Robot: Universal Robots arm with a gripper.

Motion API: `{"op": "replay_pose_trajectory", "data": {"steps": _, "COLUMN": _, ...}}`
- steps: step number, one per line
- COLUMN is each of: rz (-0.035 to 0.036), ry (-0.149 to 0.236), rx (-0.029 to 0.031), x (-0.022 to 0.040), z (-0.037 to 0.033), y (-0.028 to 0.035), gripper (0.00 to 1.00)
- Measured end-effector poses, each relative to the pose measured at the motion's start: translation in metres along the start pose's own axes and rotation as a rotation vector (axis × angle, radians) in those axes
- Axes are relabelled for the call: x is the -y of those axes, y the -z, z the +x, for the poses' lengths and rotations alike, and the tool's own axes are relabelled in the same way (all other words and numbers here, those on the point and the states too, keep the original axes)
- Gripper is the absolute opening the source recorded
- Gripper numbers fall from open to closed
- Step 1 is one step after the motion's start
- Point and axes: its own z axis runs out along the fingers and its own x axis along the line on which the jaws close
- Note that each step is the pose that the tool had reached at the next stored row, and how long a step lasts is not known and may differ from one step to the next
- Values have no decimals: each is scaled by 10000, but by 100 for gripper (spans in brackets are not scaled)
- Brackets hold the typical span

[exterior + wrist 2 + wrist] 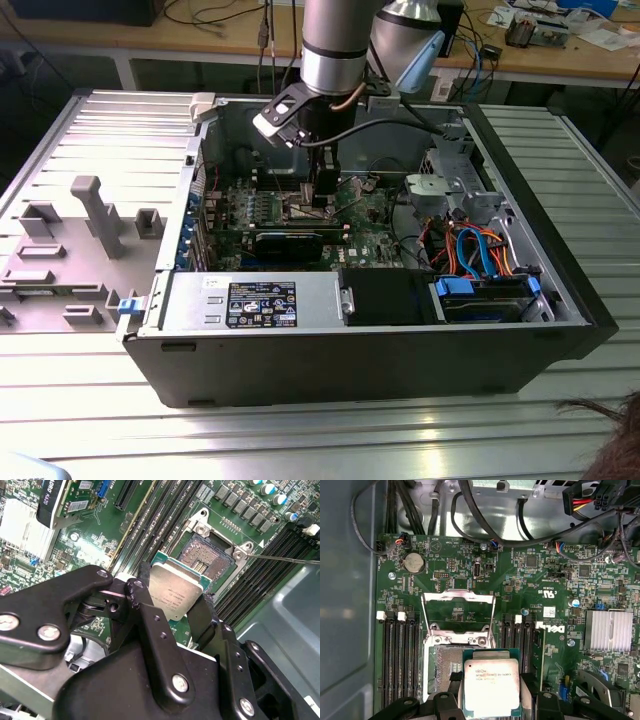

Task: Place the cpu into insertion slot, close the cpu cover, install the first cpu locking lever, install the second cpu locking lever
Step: 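Place the cpu into insertion slot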

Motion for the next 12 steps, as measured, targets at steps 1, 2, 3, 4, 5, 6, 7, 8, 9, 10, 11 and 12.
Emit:
{"op": "replay_pose_trajectory", "data": {"steps": 1, "rz": 0, "ry": 1, "rx": 1, "x": 0, "z": 0, "y": -3, "gripper": 55}}
{"op": "replay_pose_trajectory", "data": {"steps": 2, "rz": 0, "ry": 0, "rx": 1, "x": 0, "z": 0, "y": -5, "gripper": 55}}
{"op": "replay_pose_trajectory", "data": {"steps": 3, "rz": 0, "ry": 0, "rx": 0, "x": 0, "z": 0, "y": -10, "gripper": 55}}
{"op": "replay_pose_trajectory", "data": {"steps": 4, "rz": 0, "ry": 0, "rx": 0, "x": -1, "z": 1, "y": -15, "gripper": 55}}
{"op": "replay_pose_trajectory", "data": {"steps": 5, "rz": 0, "ry": 0, "rx": 1, "x": -1, "z": 1, "y": -20, "gripper": 55}}
{"op": "replay_pose_trajectory", "data": {"steps": 6, "rz": 0, "ry": 0, "rx": 1, "x": -1, "z": 1, "y": -23, "gripper": 55}}
{"op": "replay_pose_trajectory", "data": {"steps": 7, "rz": -1, "ry": 0, "rx": 0, "x": -1, "z": 1, "y": -26, "gripper": 55}}
{"op": "replay_pose_trajectory", "data": {"steps": 8, "rz": 0, "ry": 0, "rx": 1, "x": -1, "z": 1, "y": -29, "gripper": 55}}
{"op": "replay_pose_trajectory", "data": {"steps": 9, "rz": 0, "ry": 0, "rx": 1, "x": -1, "z": 1, "y": -32, "gripper": 55}}
{"op": "replay_pose_trajectory", "data": {"steps": 10, "rz": 0, "ry": 0, "rx": 2, "x": -1, "z": 1, "y": -36, "gripper": 55}}
{"op": "replay_pose_trajectory", "data": {"steps": 11, "rz": 0, "ry": 0, "rx": 1, "x": -1, "z": 2, "y": -38, "gripper": 55}}
{"op": "replay_pose_trajectory", "data": {"steps": 12, "rz": 0, "ry": 0, "rx": 1, "x": -1, "z": 2, "y": -40, "gripper": 55}}
